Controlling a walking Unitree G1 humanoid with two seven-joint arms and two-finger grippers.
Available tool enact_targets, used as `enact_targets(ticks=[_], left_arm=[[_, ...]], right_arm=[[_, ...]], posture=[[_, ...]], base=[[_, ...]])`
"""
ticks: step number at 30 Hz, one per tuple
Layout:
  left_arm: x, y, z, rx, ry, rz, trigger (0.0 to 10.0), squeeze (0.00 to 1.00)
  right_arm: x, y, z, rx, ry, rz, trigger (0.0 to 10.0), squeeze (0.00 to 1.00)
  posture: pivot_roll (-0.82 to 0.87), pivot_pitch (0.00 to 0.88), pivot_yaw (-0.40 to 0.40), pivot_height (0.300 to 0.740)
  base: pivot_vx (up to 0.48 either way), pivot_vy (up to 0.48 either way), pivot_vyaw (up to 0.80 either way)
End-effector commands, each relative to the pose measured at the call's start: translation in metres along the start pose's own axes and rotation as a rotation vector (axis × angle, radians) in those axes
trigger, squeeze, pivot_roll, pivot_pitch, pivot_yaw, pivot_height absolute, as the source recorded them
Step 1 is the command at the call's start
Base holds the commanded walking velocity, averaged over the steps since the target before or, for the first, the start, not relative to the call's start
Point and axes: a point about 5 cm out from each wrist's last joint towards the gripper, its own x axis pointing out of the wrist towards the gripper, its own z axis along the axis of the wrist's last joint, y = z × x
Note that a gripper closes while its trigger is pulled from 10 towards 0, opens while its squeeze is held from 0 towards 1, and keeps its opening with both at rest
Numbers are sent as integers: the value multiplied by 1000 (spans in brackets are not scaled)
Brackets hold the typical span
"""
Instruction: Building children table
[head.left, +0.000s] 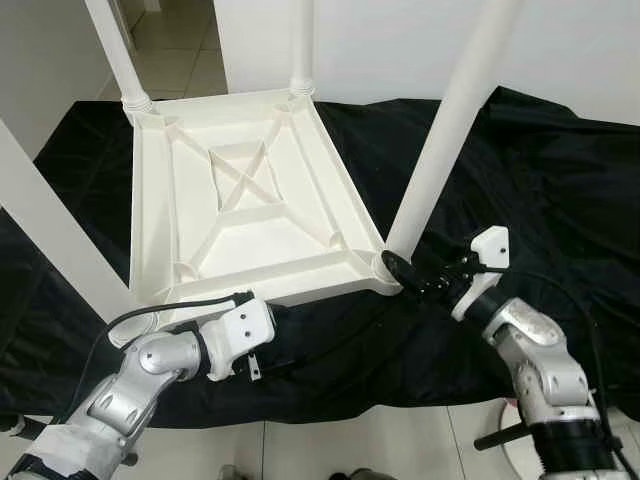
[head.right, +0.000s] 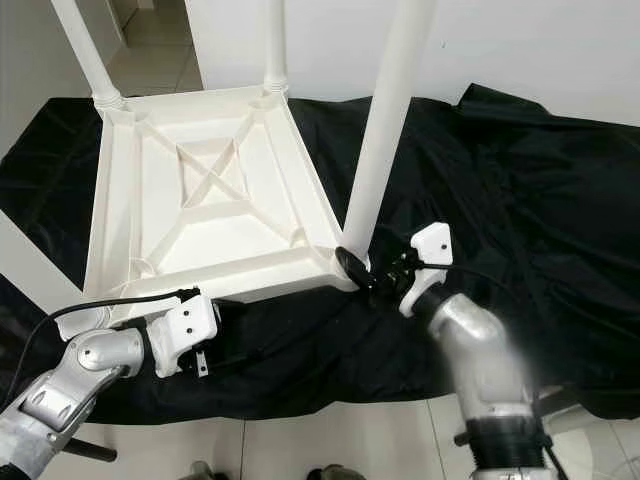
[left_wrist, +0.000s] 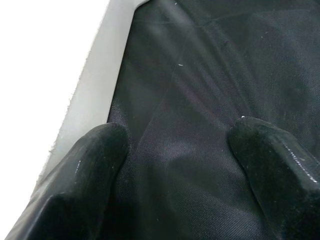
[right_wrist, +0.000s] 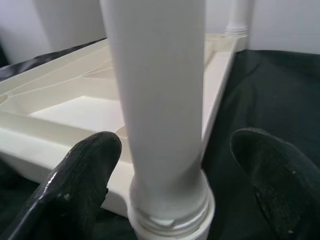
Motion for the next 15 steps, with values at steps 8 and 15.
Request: enact_targets(ticks=[8,15], left_arm=[[-12,11,-10,-13,70,27,10000,0],[-15,16,11,-130,-84,39,10000,0]], right_arm=[[27,-9,-1,-23,18,109,10000,0],[45,-4,0,10,6,178,10000,0]], posture=[[-51,114,24,740],[-40,108,18,740]], base=[[0,0,0],[0,0,0]])
